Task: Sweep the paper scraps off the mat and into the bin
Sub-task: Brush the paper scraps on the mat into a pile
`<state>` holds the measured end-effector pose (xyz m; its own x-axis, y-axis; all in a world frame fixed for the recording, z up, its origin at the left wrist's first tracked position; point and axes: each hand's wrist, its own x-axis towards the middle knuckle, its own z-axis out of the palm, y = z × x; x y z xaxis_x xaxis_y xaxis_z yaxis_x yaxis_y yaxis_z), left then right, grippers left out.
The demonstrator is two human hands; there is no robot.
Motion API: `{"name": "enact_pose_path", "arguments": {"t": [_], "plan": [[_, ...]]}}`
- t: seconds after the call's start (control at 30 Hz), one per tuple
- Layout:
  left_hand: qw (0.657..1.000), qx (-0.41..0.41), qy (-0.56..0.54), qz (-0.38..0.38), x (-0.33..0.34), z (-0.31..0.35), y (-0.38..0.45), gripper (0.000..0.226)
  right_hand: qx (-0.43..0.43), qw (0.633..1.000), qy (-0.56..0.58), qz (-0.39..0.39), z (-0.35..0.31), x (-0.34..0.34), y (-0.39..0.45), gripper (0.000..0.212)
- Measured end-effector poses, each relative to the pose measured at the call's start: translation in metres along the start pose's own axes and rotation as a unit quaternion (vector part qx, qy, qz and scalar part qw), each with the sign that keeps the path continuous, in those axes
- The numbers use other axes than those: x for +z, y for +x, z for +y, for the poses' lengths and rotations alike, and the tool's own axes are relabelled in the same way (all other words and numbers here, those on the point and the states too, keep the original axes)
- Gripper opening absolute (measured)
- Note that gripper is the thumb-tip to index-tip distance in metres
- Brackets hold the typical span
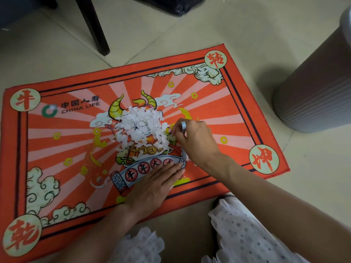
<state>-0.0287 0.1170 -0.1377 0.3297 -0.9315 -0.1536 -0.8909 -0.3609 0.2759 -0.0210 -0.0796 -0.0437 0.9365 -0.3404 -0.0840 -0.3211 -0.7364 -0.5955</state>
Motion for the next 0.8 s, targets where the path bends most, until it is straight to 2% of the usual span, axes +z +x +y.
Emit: {"name": "enact_pose_path", "arguments": {"t": [0.13,0.3,0.5,0.8], "plan": [[0.999,-0.011,-0.04,-0.001,0.009,0.002,-0.003,0.076,-0.02,1.0,-0.005,0.001,-0.015,0.012,0.009,0.017],[0.999,-0.014,-0.049,0.009,0.01,0.001,-0.003,0.086,-0.033,0.999,0.01,-0.008,-0.033,0.024,0.018,0.016],[0.998,-0.006,-0.063,0.01,0.009,0.002,-0.004,0.085,-0.008,0.999,0.034,-0.012,-0.033,0.025,0.031,0.019],[0.999,0.016,-0.049,-0.008,0.005,-0.005,-0.003,0.065,0.042,0.996,0.076,0.026,0.001,-0.021,0.051,0.026]]}}
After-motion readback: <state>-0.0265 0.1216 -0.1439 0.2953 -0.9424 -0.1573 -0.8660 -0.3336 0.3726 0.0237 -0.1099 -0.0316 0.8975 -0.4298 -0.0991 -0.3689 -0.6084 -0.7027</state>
